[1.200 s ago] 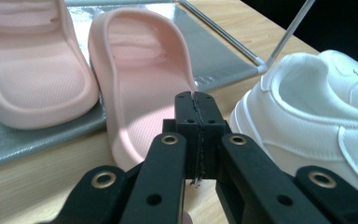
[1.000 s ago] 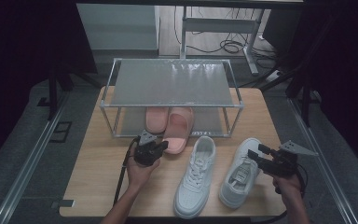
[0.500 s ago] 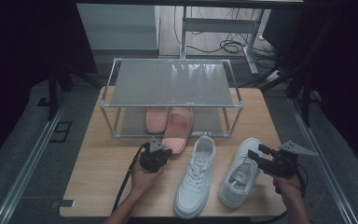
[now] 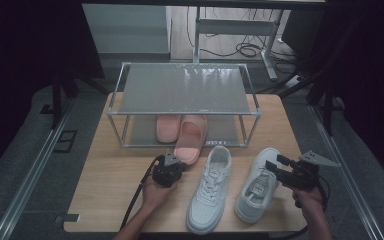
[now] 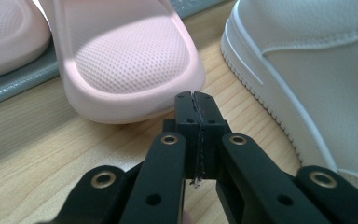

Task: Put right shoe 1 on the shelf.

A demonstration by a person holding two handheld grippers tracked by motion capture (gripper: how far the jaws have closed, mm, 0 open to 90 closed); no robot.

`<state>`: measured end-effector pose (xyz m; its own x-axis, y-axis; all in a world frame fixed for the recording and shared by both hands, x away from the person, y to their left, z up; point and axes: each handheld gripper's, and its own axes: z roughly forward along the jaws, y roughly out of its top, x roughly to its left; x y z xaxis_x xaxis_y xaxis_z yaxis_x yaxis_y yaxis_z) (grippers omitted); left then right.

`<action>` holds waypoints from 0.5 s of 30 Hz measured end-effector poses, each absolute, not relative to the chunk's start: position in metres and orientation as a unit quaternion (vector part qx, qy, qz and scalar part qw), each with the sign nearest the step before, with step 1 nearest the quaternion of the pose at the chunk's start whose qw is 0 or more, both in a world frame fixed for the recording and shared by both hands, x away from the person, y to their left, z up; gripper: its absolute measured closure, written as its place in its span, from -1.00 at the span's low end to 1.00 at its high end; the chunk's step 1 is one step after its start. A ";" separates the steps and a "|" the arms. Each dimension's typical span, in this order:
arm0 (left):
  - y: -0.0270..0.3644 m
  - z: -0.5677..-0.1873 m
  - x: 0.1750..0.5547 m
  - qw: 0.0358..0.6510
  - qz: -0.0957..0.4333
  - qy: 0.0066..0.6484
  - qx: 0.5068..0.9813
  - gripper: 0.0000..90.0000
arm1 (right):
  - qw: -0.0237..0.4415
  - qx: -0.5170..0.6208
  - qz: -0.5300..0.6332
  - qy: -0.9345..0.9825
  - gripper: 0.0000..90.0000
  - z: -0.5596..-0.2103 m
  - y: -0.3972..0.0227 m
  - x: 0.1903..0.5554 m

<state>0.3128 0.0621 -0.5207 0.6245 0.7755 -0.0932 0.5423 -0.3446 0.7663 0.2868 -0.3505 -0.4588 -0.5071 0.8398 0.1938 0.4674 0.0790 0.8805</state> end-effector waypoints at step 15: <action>0.046 -0.523 0.329 0.393 0.143 0.406 0.813 1.00 | 0.187 0.460 0.499 0.711 -0.11 -0.459 -0.351 0.287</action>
<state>0.3294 0.0458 -0.5232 0.6302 0.7716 -0.0868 0.5470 -0.3618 0.7549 0.2867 -0.3506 -0.4590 -0.5074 0.8397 0.1935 0.4674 0.0795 0.8805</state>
